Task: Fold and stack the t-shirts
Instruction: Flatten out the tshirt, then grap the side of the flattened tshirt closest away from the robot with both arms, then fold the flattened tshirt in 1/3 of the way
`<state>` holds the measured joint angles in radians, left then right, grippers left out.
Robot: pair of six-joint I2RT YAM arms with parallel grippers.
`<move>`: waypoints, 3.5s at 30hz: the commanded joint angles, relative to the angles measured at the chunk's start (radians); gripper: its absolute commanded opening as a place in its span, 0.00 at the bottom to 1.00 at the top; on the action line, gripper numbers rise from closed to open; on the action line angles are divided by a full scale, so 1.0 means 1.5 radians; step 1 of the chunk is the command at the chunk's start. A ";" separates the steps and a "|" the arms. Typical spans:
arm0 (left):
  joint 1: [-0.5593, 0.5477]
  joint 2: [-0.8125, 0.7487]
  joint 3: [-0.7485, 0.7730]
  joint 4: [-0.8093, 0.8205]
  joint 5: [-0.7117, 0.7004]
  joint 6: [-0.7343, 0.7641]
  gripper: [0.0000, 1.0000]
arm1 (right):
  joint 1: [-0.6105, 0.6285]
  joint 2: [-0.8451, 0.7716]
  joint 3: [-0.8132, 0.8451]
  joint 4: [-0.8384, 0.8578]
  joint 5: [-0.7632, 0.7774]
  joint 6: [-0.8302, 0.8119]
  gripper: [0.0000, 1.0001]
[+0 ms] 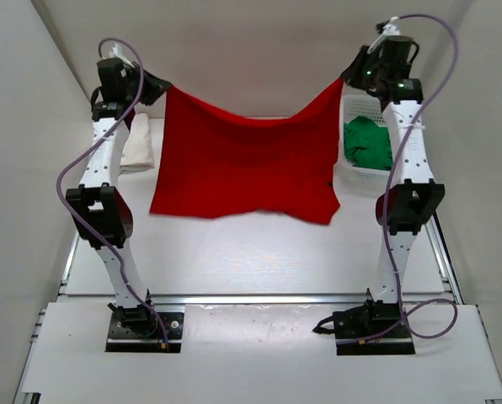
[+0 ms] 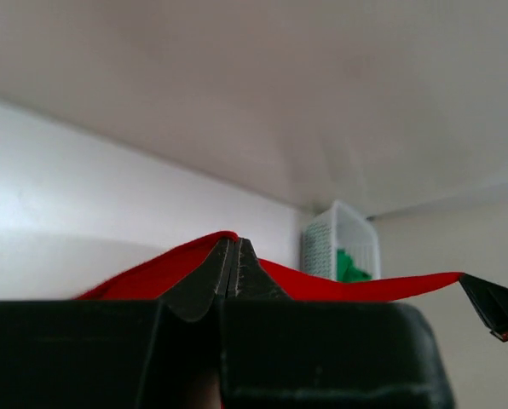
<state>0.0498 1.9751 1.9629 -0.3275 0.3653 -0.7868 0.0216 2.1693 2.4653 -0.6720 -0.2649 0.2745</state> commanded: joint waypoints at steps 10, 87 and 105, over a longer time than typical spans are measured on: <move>0.088 -0.106 0.156 0.064 -0.044 -0.034 0.00 | -0.070 -0.238 -0.012 0.181 -0.040 0.043 0.01; 0.153 -0.205 -0.686 0.282 -0.067 -0.052 0.50 | 0.068 -0.081 -0.474 0.153 0.073 0.085 0.29; 0.160 -0.294 -0.935 0.273 -0.016 -0.046 0.46 | 0.000 -0.469 -1.198 0.487 0.025 0.160 0.41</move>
<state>0.2924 1.5257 0.5526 0.0933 0.3489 -0.8764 0.0467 1.4609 0.6735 -0.0814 -0.2028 0.5014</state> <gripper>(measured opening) 0.452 0.398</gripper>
